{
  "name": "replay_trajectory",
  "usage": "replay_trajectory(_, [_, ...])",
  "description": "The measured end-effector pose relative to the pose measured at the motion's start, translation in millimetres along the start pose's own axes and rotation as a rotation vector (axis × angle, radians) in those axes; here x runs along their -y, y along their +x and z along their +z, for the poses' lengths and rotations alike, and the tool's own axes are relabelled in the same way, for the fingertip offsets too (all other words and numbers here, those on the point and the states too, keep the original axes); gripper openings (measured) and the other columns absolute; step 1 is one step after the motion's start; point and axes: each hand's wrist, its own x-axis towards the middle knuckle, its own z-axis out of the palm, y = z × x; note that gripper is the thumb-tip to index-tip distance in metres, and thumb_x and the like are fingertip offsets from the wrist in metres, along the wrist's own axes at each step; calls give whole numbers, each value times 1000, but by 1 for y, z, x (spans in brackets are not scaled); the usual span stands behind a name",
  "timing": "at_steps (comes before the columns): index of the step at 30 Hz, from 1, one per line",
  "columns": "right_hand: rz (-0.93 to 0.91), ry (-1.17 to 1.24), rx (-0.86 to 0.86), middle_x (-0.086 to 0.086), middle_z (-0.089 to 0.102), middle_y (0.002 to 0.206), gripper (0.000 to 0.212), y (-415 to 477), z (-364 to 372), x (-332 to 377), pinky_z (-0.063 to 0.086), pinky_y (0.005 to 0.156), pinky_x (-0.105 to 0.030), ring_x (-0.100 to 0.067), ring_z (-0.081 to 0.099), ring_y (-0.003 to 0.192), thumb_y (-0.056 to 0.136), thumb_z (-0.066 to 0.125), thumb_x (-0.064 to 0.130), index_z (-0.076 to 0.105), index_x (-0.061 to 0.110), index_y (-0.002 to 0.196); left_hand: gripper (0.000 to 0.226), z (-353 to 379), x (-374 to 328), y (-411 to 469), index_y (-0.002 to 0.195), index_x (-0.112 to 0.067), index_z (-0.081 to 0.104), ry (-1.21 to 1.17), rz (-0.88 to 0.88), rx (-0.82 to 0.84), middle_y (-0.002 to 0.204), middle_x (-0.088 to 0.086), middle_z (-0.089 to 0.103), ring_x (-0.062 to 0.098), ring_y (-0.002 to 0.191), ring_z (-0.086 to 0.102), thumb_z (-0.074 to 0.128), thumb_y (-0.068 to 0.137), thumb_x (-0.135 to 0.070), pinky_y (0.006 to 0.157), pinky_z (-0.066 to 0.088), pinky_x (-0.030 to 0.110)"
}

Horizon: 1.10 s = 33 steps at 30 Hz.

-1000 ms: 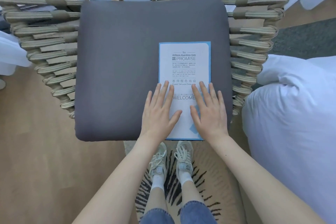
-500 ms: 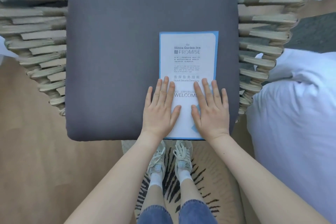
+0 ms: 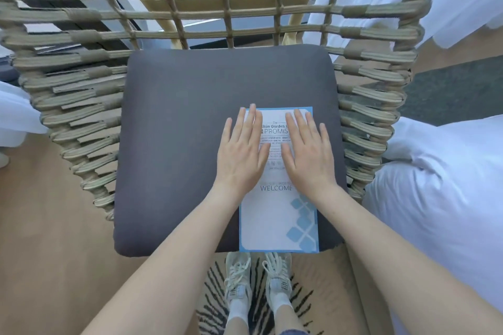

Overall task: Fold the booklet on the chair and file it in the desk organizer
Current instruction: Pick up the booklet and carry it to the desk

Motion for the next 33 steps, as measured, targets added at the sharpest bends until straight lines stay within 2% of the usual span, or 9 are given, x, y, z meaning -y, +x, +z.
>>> replay_trajectory(3, [3,-52,10,-11,26,162,61,17,26,-9,14,120,-51,-30,22,150,99,39,31,27,10,155,60,31,12,12,153,-5,20,-7,-6,40,163,13,17,27,150,15,32,102,-35,122,10,46])
replay_trajectory(11, [-16,-123,-65,-11,27,162,63,20,60,-20,11,120,-49,-29,23,149,98,35,36,27,10,155,63,68,25,13,153,-4,20,-7,9,7,162,15,20,27,150,16,28,100,-37,121,11,47])
replay_trajectory(19, [9,-124,63,-8,16,165,64,21,44,-12,4,121,-48,-26,13,152,101,36,36,18,12,157,63,53,20,14,154,-4,15,4,-9,87,163,15,13,28,151,11,24,101,-37,122,8,48])
replay_trajectory(23, [19,-108,45,-8,19,165,66,13,16,-4,9,121,-52,-27,15,152,98,36,38,20,11,156,62,27,15,8,153,-6,19,-43,10,70,163,17,15,32,150,13,36,102,-36,121,10,48])
replay_trajectory(27, [34,-33,-34,-10,22,164,67,-32,0,2,14,121,-53,-27,16,151,95,38,36,24,9,155,64,14,5,-40,153,-5,21,-81,52,-23,162,16,17,30,150,15,40,99,-33,121,11,48])
replay_trajectory(33, [11,64,-11,-9,27,161,65,-113,32,1,17,120,-53,-26,22,150,93,40,32,31,8,153,64,51,-21,-131,151,-2,26,-92,65,60,160,17,21,30,150,17,37,98,-36,120,18,49])
